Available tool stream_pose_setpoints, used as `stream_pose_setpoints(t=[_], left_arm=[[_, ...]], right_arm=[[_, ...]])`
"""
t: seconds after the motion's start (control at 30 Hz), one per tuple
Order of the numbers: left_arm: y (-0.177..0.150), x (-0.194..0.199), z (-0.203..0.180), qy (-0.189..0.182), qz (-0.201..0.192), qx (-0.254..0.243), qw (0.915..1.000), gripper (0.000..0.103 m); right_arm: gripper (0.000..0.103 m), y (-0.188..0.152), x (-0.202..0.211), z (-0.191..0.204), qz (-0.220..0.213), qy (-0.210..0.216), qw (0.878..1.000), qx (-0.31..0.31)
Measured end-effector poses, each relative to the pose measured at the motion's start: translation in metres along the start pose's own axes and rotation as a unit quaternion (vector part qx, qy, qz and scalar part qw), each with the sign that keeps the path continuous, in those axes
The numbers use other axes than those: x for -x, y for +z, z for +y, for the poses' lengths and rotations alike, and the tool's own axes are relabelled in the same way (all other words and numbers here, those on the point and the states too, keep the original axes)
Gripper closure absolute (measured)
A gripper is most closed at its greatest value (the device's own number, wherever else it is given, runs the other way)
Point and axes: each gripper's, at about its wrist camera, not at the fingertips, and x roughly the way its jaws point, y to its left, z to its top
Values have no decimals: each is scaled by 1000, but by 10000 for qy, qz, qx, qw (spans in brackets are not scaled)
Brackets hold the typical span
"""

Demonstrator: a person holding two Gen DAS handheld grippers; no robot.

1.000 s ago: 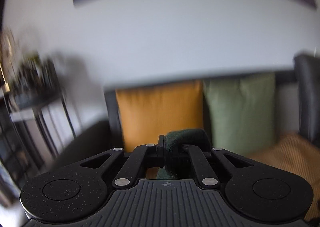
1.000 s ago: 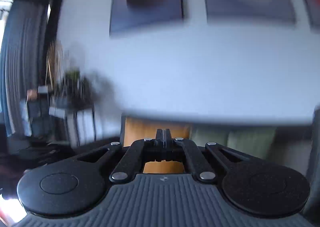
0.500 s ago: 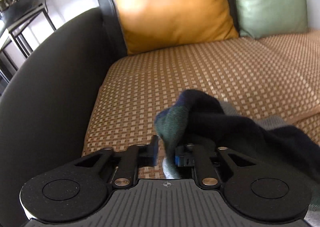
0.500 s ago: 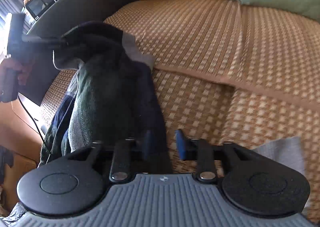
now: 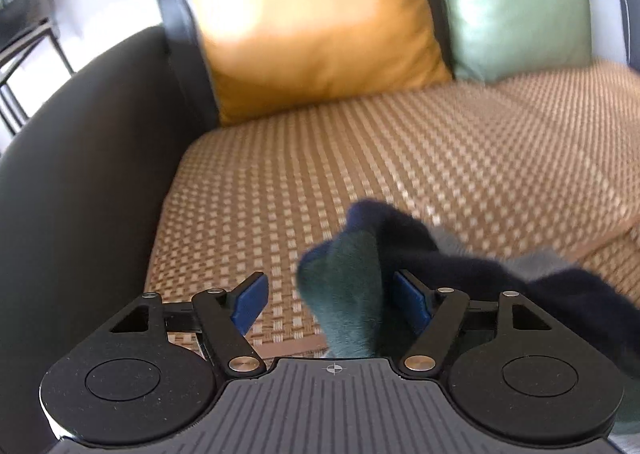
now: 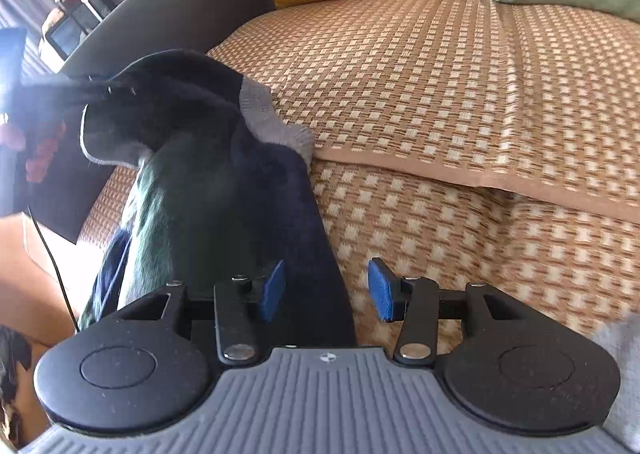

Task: Fold clothes
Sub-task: 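Lift the sweater high with both grippers and shake it out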

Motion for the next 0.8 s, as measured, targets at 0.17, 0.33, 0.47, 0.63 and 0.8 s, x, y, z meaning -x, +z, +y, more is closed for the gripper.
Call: stream_pose_setpoints(t=[0.17, 0.33, 0.47, 0.63, 0.8], left_arm=[[-5, -2, -3, 44, 216, 185, 9996, 95], [8, 49, 3, 166, -484, 289, 9983, 97], [43, 94, 3, 218, -1185, 341, 9921, 97], [112, 118, -3, 343, -1808, 349, 9823, 97], [188, 96, -17, 667, -2213, 312, 9724, 97]], right_arm=[[98, 2, -16, 4, 161, 318, 9993, -138], [98, 24, 45, 14, -600, -120, 9979, 224], [98, 65, 115, 27, -1509, -520, 9851, 635], [99, 128, 176, 39, -2401, -1235, 9563, 1125], [99, 193, 203, 33, -3015, -1751, 9273, 1357]])
